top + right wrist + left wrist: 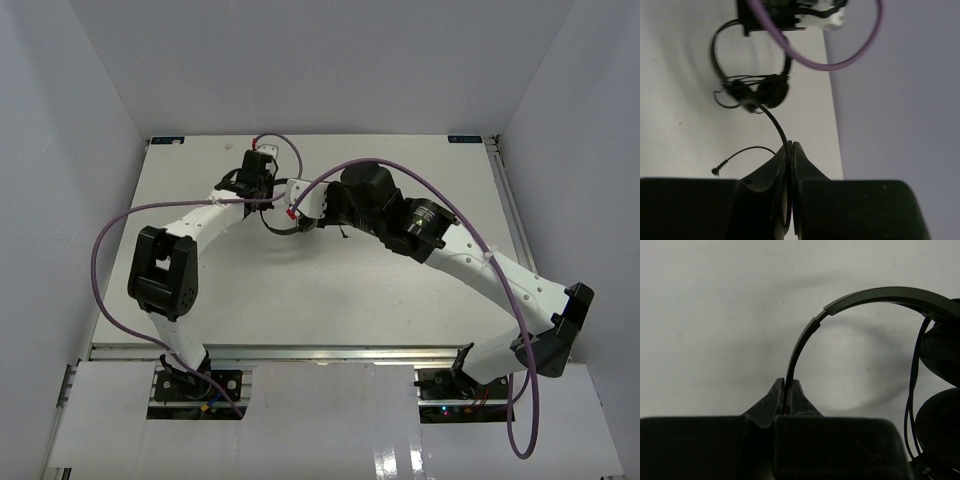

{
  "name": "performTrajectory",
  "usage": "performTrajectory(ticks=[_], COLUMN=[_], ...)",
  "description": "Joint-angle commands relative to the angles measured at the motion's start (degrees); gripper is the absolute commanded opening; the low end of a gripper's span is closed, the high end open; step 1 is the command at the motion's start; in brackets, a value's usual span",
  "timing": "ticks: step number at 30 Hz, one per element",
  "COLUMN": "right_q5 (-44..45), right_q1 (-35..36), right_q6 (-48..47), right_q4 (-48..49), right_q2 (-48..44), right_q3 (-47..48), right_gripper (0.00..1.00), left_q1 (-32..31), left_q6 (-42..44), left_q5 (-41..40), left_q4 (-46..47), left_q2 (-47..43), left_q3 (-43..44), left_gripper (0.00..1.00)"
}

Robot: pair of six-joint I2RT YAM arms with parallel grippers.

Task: Wrap the headphones

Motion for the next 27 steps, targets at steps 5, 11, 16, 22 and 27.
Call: performTrajectory(ticks=[5, 11, 16, 22, 27], right_q5=[9.8, 3.6, -2.6, -8.3, -11.4], right_q1=[-5.8, -13.5, -17.9, -23.5, -27.0], right_q6=[-8.2, -2.5, 1.3, 7.5, 12.5], right_q4=[15.9, 18.1, 18.1, 17.7, 17.8], right_q2=[-3.0, -2.1, 1.5, 6.2, 9.5], right_q3=[-6.0, -6.1, -3.4, -0.4, -0.7], right_gripper=[0.08, 0.08, 0.08, 0.08, 0.08], left_q1=[-2.7, -4.3, -7.5, -10.4, -10.8], left_q6=[2.0, 3.0, 4.7, 4.2, 2.0], left_q5=[12.7, 23.6, 30.7, 34.3, 38.3], left_q4=[5.1, 4.7, 4.3, 3.4, 3.5], left_q2=[-16.5, -26.3, -31.0, -33.7, -35.8], left_q3=[-15.3, -22.6, -24.4, -22.8, -20.6], left_gripper=[0.0, 0.0, 0.0, 0.0, 0.0])
